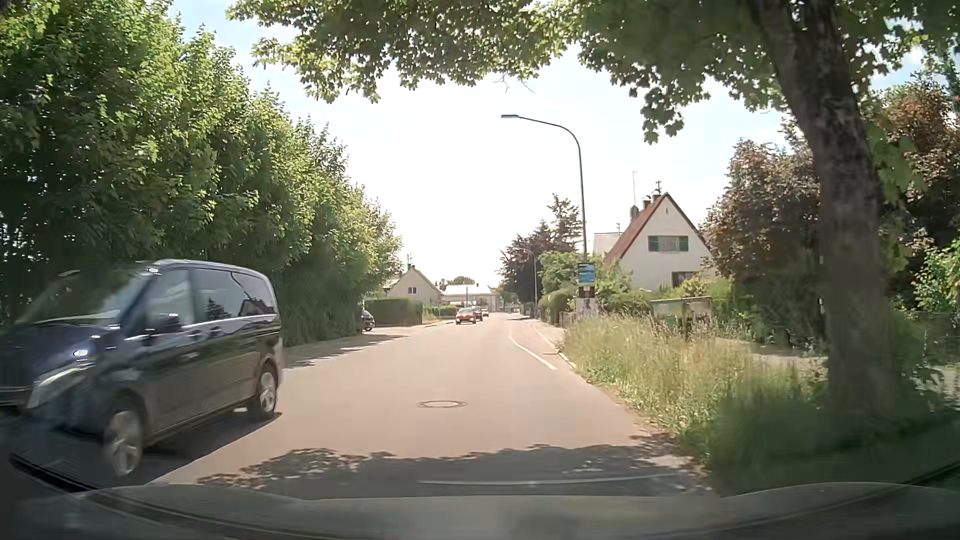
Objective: Follow the waypoints while adhering to traffic rules and regulations
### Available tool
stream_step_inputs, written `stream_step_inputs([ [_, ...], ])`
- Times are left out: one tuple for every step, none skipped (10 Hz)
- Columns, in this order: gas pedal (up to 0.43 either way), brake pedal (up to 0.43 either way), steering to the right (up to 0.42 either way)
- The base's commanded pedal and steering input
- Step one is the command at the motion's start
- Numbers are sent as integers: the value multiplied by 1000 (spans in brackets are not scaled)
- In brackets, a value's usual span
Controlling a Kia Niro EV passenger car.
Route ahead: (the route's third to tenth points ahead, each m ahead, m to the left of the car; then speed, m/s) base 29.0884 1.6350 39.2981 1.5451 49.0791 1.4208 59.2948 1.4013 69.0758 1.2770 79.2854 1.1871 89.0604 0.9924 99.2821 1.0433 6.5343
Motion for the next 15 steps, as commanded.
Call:
stream_step_inputs([
  [150,0,-18],
  [150,0,-19],
  [150,0,-20],
  [150,0,-20],
  [150,0,-20],
  [150,0,-20],
  [150,0,-21],
  [150,0,-22],
  [150,0,-23],
  [150,0,-23],
  [150,0,-23],
  [150,0,-22],
  [150,0,-21],
  [150,0,-20],
  [150,0,-18],
])
